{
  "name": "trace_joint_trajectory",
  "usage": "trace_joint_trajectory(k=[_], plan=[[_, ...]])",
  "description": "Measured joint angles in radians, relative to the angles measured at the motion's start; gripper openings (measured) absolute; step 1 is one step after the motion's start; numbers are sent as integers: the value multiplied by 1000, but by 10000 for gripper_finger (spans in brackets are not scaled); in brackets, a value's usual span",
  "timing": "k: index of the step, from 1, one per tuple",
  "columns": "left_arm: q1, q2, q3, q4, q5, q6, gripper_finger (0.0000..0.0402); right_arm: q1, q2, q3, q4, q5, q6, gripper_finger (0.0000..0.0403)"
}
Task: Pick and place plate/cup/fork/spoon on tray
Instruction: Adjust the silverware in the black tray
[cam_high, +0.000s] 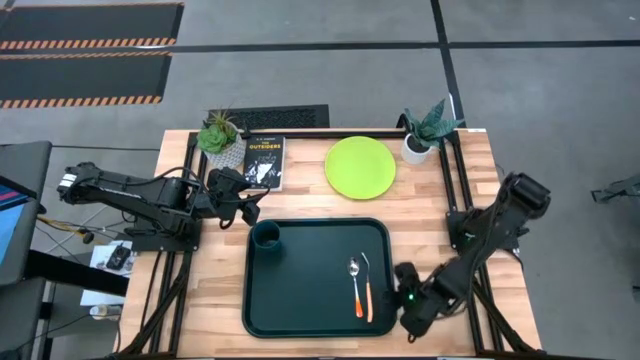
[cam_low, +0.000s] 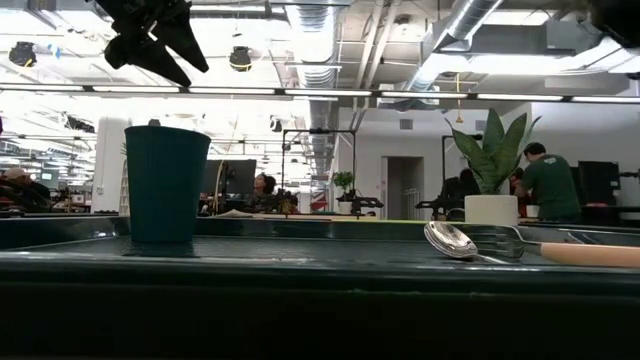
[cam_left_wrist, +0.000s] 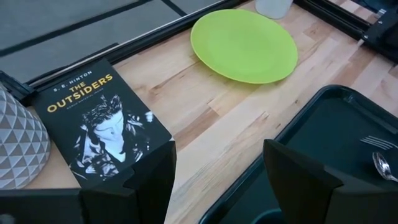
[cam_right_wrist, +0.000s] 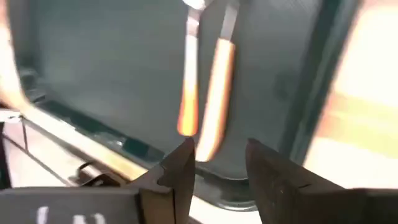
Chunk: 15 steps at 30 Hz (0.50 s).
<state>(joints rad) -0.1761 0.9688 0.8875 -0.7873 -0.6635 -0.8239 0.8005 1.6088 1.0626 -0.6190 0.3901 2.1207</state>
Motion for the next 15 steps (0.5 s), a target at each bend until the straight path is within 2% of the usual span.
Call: trace_joint_trajectory(k=[3, 10, 12, 15], plan=[[0, 0, 0, 0, -9, 0, 229, -60, -27, 58, -150, 0, -157, 131], [0, 0, 0, 0, -29, -1, 229, -204, 43, 59, -124, -102, -496, 21], [0, 0, 0, -1, -29, -1, 229, -218, 69, 59, -94, -112, -538, 9], [0, 0, 0, -1, -23, -4, 229, -225, 92, 59, -93, -123, -541, 17]])
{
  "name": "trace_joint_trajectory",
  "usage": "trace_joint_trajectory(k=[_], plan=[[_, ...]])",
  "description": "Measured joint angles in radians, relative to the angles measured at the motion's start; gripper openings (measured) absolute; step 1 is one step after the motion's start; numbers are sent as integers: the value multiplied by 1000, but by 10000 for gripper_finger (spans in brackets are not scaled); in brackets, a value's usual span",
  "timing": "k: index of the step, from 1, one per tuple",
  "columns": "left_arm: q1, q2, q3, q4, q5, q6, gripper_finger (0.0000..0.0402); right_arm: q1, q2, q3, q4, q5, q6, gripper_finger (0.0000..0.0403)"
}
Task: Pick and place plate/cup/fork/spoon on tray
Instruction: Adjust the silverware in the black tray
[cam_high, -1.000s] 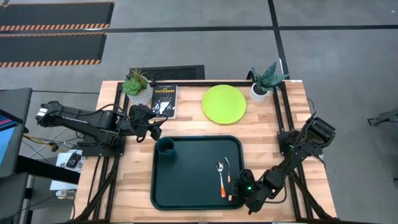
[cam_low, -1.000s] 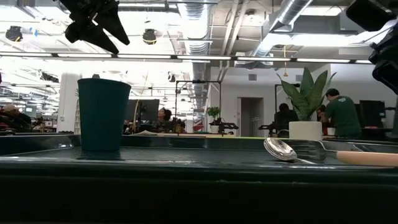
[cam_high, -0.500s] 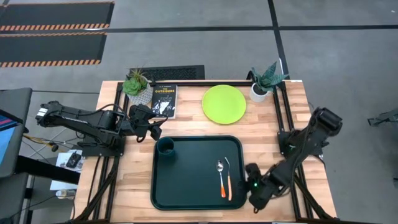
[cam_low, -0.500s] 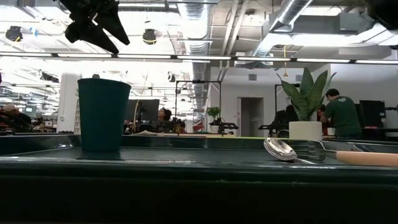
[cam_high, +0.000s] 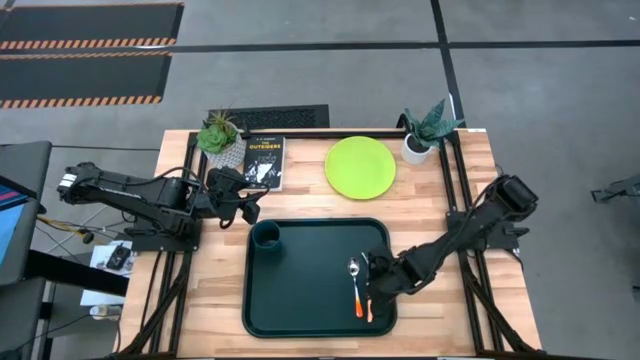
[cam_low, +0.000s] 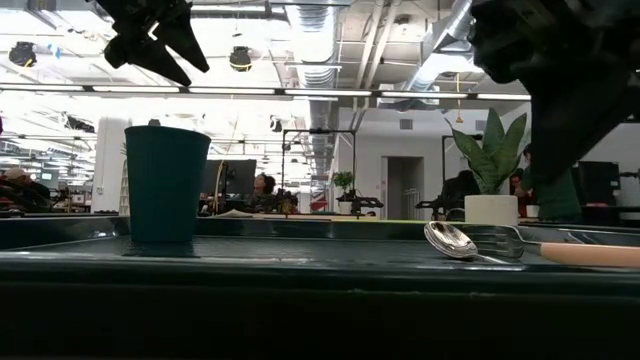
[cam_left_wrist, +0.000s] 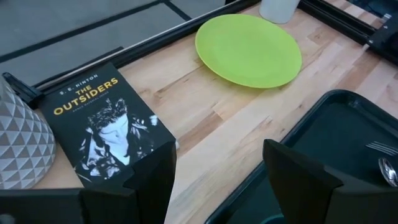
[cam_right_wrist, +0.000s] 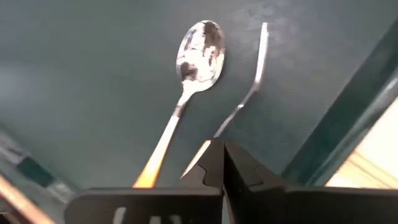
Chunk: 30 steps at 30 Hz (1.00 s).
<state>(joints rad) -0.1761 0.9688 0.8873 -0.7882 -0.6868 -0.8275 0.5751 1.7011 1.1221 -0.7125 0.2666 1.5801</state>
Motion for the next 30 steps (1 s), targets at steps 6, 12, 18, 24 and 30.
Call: trace_joint_trajectory(k=[6, 12, 18, 24, 30], plan=[[0, 0, 0, 0, 1, -11, 229, -11, 8, 0, 2, 7, -34, 6], [0, 0, 0, 0, -1, -15, 229, -64, 14, -4, 23, 25, -114, 4], [0, 0, 0, 0, -1, -15, 229, -90, 20, -53, 95, 7, -132, 7], [0, 0, 0, -3, -2, -15, 229, -85, 21, -79, 95, 4, -106, 4], [0, 0, 0, -3, -2, -15, 229, -85, 21, -88, 121, 2, -86, 5]])
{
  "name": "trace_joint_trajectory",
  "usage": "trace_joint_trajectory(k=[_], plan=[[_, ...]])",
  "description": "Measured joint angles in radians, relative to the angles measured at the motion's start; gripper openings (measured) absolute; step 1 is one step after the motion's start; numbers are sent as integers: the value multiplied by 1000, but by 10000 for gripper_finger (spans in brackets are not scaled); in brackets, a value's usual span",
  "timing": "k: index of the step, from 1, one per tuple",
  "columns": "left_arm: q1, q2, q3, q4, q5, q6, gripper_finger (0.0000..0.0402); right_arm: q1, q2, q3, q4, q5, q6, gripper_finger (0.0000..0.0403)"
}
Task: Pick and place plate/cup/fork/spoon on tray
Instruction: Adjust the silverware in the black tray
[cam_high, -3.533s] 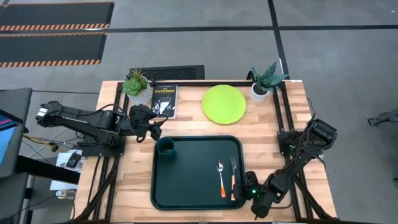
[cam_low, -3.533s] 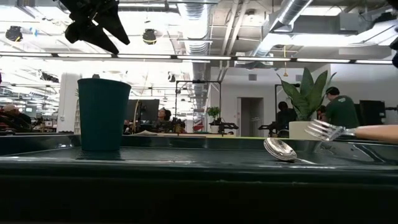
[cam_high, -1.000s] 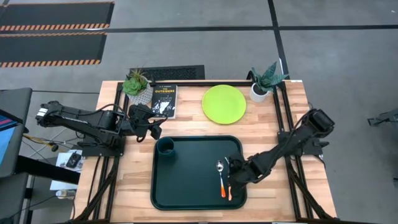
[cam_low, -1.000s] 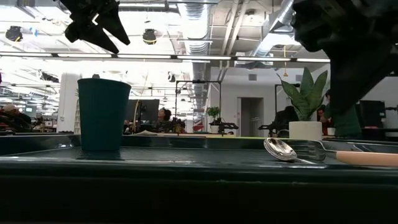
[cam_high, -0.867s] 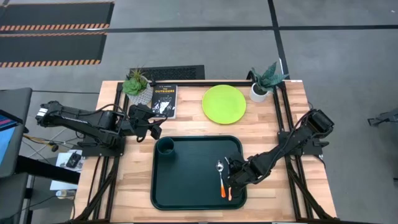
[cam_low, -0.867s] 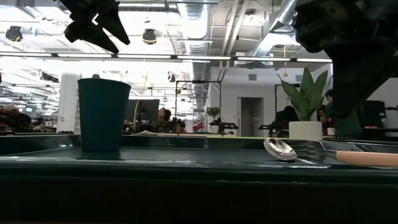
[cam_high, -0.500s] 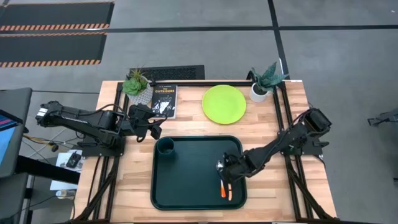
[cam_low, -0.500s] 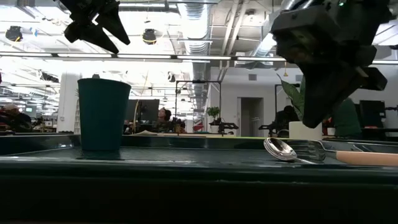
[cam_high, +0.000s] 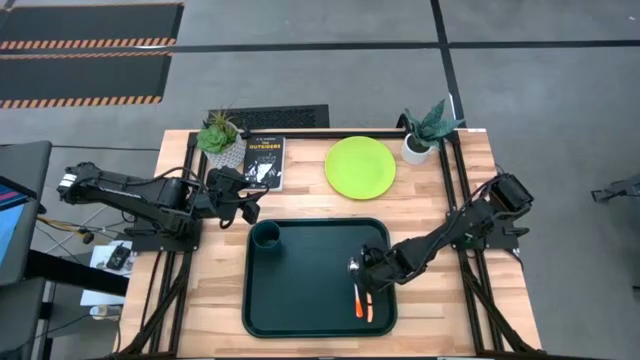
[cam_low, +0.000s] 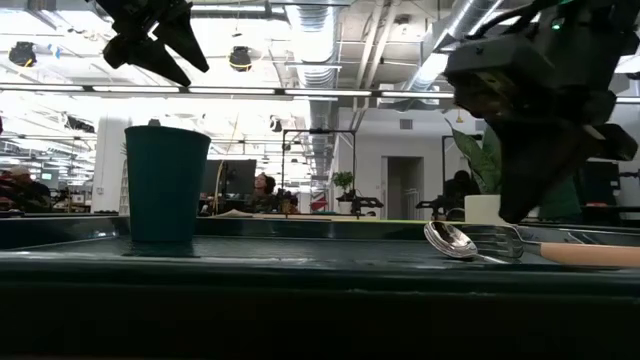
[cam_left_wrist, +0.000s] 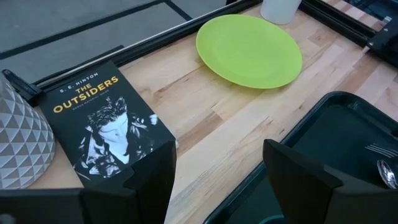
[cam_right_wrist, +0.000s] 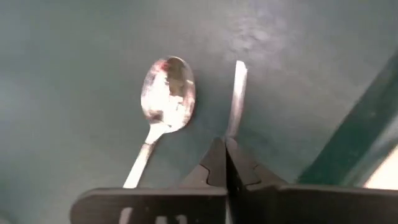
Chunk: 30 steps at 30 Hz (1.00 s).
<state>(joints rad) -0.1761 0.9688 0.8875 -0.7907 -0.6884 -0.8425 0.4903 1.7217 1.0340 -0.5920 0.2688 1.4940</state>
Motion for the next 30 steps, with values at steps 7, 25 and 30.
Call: trace_joint_trajectory(k=[7, 25, 30], plan=[[0, 0, 0, 0, -5, 0, 229, 0, 0, 0, 72, 15, -37, 5], [0, 0, 0, 0, -4, -10, 229, 0, -6, -42, 64, 22, 0, 7], [0, 0, 0, 0, -4, -18, 229, 1, -6, 2, 44, 29, -47, 7]])
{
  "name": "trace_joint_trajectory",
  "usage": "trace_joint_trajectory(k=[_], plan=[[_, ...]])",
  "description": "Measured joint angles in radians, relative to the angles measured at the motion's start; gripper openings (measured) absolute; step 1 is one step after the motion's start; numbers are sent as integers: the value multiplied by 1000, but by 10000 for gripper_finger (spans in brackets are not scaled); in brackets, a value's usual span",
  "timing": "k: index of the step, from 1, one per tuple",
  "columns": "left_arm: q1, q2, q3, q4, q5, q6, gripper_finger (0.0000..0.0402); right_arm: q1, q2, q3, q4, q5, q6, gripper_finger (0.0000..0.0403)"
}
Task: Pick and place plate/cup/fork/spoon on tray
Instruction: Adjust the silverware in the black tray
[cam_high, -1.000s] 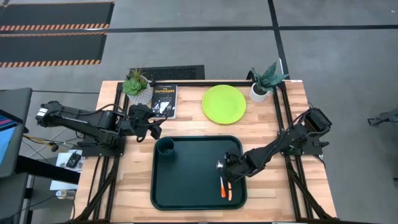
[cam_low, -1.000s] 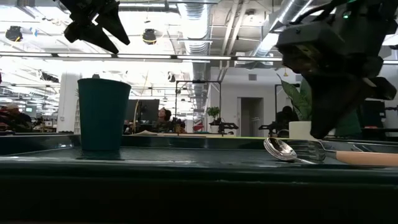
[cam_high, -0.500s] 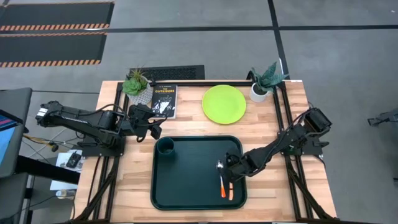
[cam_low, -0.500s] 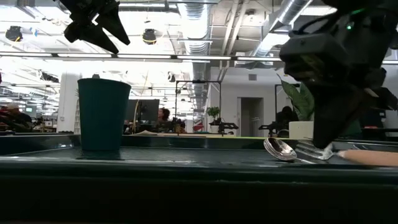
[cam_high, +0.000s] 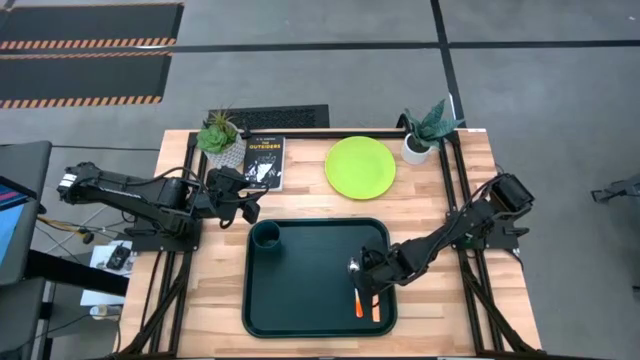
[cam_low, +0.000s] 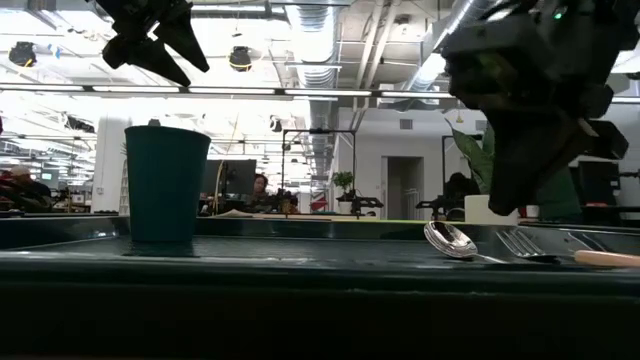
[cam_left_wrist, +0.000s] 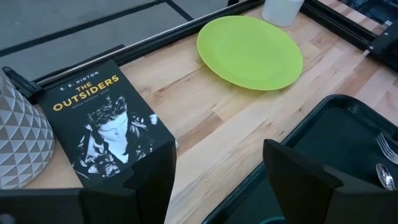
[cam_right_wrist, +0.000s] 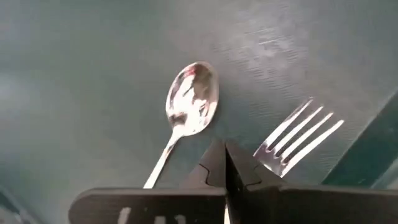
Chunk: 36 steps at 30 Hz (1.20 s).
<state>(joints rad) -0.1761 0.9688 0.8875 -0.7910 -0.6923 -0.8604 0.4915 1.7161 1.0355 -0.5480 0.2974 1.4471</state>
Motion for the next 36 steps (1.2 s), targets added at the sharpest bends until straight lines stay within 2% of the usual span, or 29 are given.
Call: trace_joint_trajectory(k=[4, 11, 17, 27, 36], plan=[[0, 0, 0, 0, 0, 1, 229, -37, 27, 5, 80, -10, -90, 3], [0, 0, 0, 0, 0, 0, 229, -88, 82, 49, 113, -25, -170, 3], [0, 0, 0, 0, 0, 0, 229, -62, 146, 89, 108, -38, -167, 4], [0, 0, 0, -1, 0, -1, 229, -49, 150, 103, 25, -42, -138, 8], [0, 0, 0, -1, -2, -1, 229, -46, 150, 103, 23, -45, -138, 4]])
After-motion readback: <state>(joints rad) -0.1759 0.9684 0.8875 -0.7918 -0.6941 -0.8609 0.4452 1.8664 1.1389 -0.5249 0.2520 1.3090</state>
